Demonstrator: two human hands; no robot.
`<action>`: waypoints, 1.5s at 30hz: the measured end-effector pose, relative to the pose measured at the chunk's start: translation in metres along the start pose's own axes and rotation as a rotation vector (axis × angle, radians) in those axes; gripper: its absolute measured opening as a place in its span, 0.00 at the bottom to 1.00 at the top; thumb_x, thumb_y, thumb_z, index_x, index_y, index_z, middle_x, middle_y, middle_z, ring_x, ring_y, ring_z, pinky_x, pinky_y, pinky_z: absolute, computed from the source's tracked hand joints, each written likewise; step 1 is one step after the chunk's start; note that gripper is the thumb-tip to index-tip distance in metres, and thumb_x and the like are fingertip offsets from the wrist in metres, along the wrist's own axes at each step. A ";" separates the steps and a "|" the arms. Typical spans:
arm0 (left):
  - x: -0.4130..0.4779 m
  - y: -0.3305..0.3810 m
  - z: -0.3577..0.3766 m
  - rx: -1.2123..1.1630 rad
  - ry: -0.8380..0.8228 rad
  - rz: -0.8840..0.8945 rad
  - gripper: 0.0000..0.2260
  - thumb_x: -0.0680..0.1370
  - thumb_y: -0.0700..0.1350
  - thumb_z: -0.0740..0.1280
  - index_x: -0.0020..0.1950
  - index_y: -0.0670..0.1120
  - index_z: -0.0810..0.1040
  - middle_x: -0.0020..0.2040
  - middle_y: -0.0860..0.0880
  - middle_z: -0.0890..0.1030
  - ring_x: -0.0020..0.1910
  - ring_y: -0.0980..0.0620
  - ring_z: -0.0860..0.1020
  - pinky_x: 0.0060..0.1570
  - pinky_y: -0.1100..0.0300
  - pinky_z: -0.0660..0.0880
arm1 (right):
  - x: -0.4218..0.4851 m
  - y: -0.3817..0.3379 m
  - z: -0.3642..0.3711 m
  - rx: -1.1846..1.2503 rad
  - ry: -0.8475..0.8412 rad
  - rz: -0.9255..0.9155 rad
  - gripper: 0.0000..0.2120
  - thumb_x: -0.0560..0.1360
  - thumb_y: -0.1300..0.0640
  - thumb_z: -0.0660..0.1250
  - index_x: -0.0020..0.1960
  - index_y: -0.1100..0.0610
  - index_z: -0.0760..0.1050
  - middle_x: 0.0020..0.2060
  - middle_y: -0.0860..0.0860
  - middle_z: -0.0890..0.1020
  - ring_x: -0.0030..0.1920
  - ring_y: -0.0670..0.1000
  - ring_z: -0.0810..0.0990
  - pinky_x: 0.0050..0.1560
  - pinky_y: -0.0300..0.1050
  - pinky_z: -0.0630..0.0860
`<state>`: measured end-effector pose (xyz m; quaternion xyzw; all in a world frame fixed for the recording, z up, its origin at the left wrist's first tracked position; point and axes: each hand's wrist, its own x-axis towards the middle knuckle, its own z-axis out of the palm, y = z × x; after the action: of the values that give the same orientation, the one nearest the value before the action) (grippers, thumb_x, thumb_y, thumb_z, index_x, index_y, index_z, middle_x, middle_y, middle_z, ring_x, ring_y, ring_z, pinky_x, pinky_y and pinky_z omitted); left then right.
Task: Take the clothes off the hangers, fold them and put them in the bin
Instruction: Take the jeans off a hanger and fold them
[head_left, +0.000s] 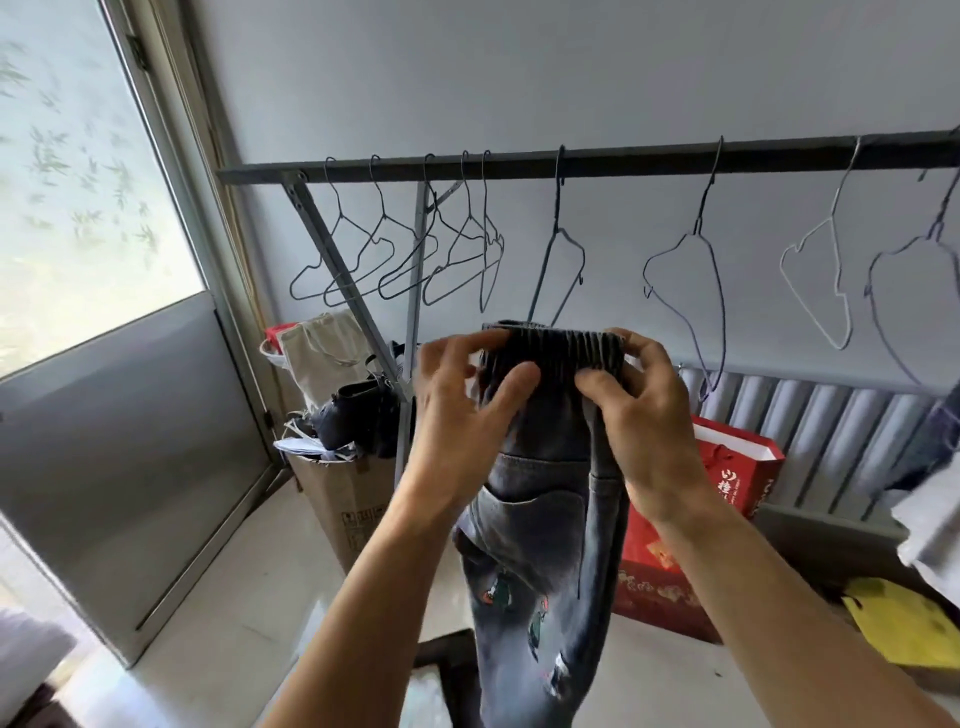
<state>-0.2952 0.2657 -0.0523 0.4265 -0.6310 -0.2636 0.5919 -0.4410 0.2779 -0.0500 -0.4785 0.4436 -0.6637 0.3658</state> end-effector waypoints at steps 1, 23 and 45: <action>0.002 -0.004 -0.005 0.061 0.013 -0.049 0.23 0.69 0.61 0.72 0.62 0.59 0.74 0.61 0.54 0.69 0.63 0.53 0.72 0.63 0.52 0.73 | 0.004 -0.001 -0.001 0.003 -0.009 -0.002 0.14 0.76 0.62 0.67 0.60 0.51 0.74 0.42 0.48 0.86 0.45 0.51 0.84 0.50 0.48 0.80; 0.038 0.007 -0.030 -0.407 -0.237 -0.467 0.14 0.78 0.51 0.68 0.48 0.40 0.82 0.41 0.43 0.85 0.38 0.48 0.84 0.42 0.53 0.83 | 0.002 0.029 -0.045 0.207 -0.486 0.340 0.18 0.59 0.51 0.81 0.46 0.59 0.85 0.49 0.60 0.85 0.49 0.57 0.85 0.47 0.48 0.82; -0.001 -0.049 -0.036 -0.444 -0.390 -0.429 0.16 0.77 0.41 0.66 0.63 0.36 0.76 0.58 0.36 0.81 0.54 0.44 0.81 0.54 0.54 0.80 | 0.004 0.028 -0.056 0.382 -0.377 0.403 0.21 0.61 0.61 0.74 0.54 0.63 0.81 0.48 0.61 0.85 0.45 0.57 0.86 0.40 0.48 0.83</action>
<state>-0.2489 0.2486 -0.0881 0.3517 -0.5557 -0.5889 0.4698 -0.4936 0.2780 -0.0836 -0.4184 0.3213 -0.5489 0.6484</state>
